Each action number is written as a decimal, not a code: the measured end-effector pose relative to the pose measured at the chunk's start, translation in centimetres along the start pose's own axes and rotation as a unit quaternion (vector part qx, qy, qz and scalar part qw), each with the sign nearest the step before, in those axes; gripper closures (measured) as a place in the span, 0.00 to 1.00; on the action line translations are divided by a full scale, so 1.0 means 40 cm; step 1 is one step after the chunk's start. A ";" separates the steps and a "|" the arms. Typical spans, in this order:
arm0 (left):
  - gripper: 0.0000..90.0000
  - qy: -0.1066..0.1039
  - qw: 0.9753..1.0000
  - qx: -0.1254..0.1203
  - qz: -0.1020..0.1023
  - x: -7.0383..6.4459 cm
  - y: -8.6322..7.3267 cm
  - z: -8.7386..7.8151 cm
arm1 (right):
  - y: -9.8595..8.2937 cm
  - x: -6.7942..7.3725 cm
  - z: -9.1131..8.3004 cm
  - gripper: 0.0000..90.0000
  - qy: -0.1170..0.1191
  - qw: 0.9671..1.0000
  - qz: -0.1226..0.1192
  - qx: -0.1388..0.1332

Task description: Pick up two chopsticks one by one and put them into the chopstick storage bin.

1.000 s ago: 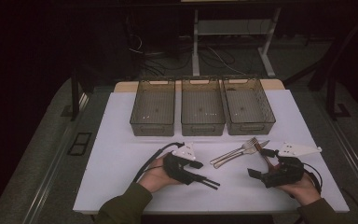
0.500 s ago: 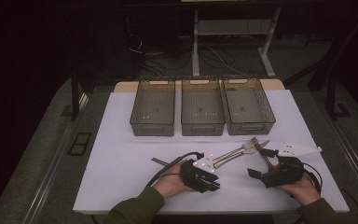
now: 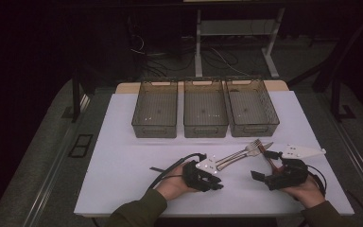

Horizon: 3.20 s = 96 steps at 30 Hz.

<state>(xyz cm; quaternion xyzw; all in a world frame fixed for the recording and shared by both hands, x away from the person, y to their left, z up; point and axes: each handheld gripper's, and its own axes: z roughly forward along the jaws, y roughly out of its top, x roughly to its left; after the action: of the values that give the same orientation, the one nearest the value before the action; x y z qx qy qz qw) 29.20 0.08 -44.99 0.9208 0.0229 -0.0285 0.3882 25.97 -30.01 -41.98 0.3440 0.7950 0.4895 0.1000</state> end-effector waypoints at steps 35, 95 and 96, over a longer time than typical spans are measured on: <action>0.86 0.109 0.992 0.007 -0.064 0.094 -0.045 -0.061 | 0.000 0.000 0.001 0.03 0.001 1.000 -0.001 0.002; 0.92 0.174 0.974 -0.024 -0.145 -0.009 -0.238 -0.271 | -0.001 0.003 -0.003 0.03 0.001 1.000 -0.002 0.000; 0.92 0.174 0.974 -0.024 -0.145 -0.009 -0.239 -0.270 | -0.001 0.003 -0.003 0.03 0.001 1.000 -0.002 0.000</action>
<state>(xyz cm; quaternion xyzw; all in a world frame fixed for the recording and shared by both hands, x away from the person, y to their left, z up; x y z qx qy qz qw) 28.62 14.47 -44.25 0.8892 0.2239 0.0763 0.3917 25.78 -30.03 -41.93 0.3419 0.7957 0.4897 0.1004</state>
